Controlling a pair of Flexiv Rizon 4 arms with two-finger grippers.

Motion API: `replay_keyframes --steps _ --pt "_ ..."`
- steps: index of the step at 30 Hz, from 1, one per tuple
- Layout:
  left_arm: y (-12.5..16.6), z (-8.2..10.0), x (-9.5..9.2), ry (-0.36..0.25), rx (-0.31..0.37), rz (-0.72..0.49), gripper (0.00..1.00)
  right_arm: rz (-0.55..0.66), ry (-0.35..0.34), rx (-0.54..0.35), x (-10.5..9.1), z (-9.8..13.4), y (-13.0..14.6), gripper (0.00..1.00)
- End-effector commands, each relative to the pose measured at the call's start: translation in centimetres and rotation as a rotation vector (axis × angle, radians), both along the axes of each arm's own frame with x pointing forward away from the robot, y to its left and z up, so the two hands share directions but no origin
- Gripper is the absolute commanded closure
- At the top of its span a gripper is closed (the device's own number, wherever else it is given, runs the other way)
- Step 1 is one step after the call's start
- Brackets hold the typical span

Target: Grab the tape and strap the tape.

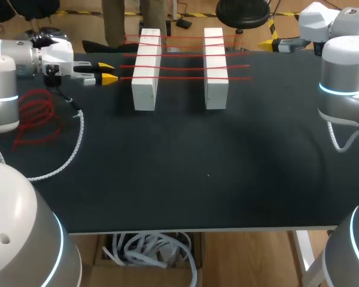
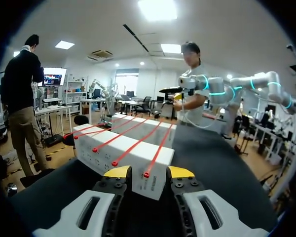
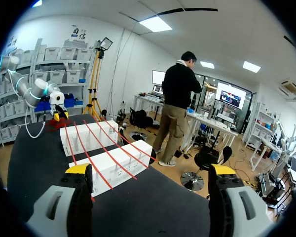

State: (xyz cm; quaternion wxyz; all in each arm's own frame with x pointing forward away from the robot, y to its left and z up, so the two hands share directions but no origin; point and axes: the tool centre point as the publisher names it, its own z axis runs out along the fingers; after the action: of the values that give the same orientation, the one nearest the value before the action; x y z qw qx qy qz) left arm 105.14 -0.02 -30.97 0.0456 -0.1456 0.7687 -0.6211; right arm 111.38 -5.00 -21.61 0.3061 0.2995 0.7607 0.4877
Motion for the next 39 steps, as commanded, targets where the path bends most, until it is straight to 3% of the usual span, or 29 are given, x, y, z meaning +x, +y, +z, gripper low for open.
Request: replay_keyframes --steps 1,20,29,36,39 --pt "0.0 -0.5 0.3 -0.001 -0.011 -0.006 0.71 0.0 0.0 0.0 0.0 0.0 0.0 0.0" --pt "-0.9 -1.8 0.4 -0.029 -0.018 -0.054 0.69 0.0 0.0 0.0 0.0 0.0 0.0 0.0" --pt "-1.3 -2.6 0.3 -0.011 -0.02 -0.078 0.66 0.0 0.0 0.0 0.0 0.0 0.0 0.0" --pt "-1.7 -2.3 0.3 -0.013 -0.032 -0.1 0.71 0.0 0.0 0.0 0.0 0.0 0.0 0.0" --pt "-1.7 -2.1 0.3 -0.021 -0.033 -0.105 0.65 0.0 0.0 0.0 0.0 0.0 0.0 0.0"
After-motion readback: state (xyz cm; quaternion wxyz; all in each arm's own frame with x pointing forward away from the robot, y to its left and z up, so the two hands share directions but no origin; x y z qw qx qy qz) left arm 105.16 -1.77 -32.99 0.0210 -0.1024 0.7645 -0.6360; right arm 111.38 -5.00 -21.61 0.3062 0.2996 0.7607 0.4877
